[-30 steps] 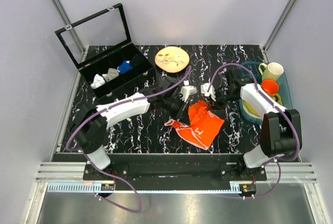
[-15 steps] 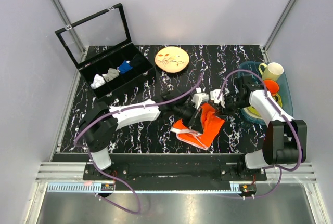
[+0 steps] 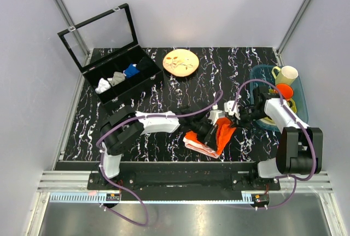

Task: Roll the underwear
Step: Fold the underwear at the center of the board.

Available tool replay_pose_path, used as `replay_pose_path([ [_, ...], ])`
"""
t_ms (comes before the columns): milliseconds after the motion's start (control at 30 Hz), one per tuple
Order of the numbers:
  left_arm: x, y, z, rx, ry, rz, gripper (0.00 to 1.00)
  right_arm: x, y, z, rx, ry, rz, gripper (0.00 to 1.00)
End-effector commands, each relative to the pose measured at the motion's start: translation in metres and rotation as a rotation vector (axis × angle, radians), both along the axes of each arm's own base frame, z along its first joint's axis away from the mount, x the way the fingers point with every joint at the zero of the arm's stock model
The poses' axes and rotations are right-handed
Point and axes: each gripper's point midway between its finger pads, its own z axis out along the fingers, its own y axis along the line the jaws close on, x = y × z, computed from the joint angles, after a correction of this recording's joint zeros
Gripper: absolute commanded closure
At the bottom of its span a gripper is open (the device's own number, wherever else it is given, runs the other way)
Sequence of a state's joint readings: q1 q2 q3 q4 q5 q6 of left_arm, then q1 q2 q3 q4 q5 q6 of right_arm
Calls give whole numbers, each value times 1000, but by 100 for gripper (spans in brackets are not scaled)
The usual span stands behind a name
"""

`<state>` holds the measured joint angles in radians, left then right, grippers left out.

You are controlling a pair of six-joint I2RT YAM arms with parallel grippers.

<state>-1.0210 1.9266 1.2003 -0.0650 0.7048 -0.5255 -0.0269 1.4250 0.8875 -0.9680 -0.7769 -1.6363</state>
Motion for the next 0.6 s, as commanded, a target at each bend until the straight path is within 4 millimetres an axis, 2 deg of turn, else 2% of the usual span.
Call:
replay_pose_path([
  [0,3,-18,10,-78,-8,-7,99,-5,-3,-6,-9,-1,25,92],
  [167,6,-18,-7,-41,-6,21,95,-9,-9,-17,-41,7,37,86],
  [267,8,-17,-19,-7,5,46,85,-10,-15,-23,-65,12,32,82],
  [300,8,-16,-19,-6,3,50,77,-11,-18,-23,-73,13,25,77],
  [400,11,-14,-13,-11,-17,71,64,-10,-25,-19,-87,11,5,66],
  [433,13,-14,0,-41,-35,75,57,-7,-28,-13,-79,-5,-13,64],
  [567,22,-5,32,-86,-82,108,44,-13,-27,11,-26,25,-39,56],
])
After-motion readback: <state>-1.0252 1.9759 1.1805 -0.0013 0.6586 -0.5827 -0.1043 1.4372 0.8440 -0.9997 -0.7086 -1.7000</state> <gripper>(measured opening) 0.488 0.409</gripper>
